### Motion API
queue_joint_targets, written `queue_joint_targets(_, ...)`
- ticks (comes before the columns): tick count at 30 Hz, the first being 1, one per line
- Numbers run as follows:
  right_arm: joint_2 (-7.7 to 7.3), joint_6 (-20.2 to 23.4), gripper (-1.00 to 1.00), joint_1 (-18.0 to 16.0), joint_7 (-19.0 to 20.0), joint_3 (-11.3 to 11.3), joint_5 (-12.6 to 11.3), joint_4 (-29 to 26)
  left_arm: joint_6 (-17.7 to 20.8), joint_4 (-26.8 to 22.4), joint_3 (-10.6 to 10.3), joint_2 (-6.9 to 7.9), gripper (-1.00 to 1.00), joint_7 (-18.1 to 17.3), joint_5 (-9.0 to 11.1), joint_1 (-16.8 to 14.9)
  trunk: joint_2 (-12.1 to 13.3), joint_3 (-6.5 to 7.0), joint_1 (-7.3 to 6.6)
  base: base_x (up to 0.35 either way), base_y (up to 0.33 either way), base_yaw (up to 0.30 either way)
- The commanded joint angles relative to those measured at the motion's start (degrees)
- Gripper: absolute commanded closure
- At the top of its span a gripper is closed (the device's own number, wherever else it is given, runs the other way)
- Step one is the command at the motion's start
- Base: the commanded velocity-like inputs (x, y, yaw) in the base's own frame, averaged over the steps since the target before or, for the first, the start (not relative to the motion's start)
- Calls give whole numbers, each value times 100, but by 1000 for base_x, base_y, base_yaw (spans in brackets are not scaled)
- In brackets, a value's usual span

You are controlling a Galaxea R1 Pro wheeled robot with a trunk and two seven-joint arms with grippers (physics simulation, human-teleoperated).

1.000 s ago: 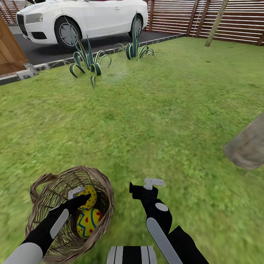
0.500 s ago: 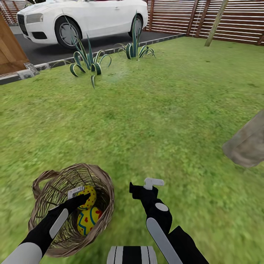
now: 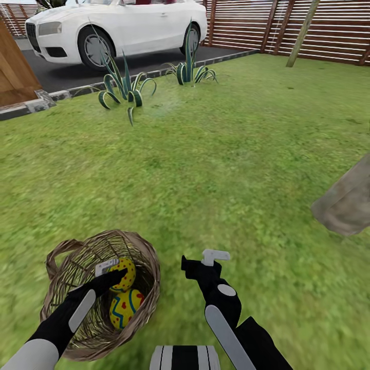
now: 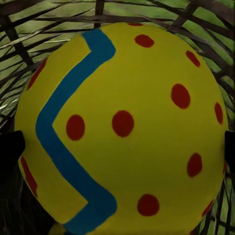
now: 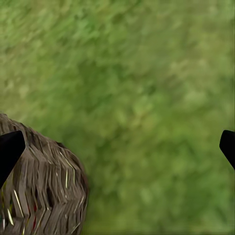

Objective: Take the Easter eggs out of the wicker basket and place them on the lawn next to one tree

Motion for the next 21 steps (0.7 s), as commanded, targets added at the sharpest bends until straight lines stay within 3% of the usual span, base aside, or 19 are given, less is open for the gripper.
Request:
queue_joint_targets(1,0,17,-100,-5,-49,6,-39,-7,23,-16,-12,7,100,3,33,-1,-2,-4,-1,0,0,0)
queue_joint_targets(21,2,17,-100,-6,-49,6,-41,-10,29,-18,-11,44,100,3,51,0,6,129,-16,0,0,0)
